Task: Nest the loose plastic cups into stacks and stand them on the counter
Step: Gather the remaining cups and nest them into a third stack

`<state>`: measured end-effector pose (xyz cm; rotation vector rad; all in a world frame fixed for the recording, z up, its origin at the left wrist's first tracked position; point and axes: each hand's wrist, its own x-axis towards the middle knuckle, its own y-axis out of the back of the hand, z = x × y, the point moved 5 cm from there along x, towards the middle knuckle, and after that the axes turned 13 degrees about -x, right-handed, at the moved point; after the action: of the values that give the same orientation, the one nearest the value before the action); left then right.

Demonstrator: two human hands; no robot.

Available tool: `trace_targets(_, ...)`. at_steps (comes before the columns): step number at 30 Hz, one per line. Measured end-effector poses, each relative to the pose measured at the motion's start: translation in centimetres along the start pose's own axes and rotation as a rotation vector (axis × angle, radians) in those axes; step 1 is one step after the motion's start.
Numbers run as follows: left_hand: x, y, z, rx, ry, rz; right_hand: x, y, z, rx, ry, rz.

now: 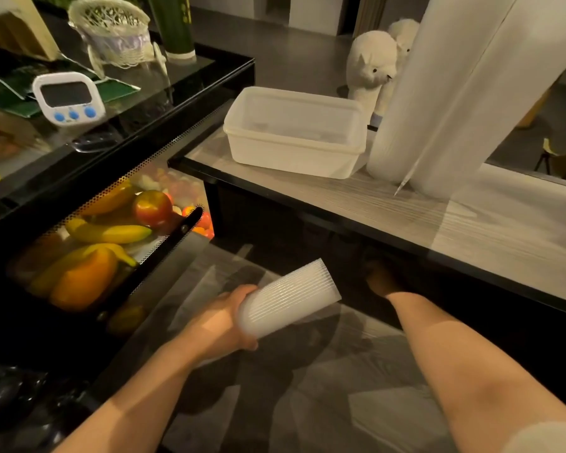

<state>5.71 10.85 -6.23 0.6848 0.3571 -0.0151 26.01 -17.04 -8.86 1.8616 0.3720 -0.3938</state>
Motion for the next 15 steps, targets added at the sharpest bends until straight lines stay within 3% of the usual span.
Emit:
trace_targets(4, -0.3, -0.5, 0.4, -0.016, -0.016, -0.039, -1.6, 0.6, 0.7, 0.15, -0.052, 0.044)
trace_targets(9, -0.8, -0.8, 1.1, -0.027, -0.052, -0.073, -4.9, 2.0, 2.3, 0.578, -0.168, 0.176)
trace_targets(12, -1.1, -1.1, 1.6, 0.0, -0.07, -0.094, -8.4, 1.6, 3.3, 1.052, -0.305, 0.232)
trace_targets(15, -1.3, -1.4, 2.5, 0.03, -0.067, -0.123, -11.8, 1.6, 3.3, 1.286, -0.201, 0.165)
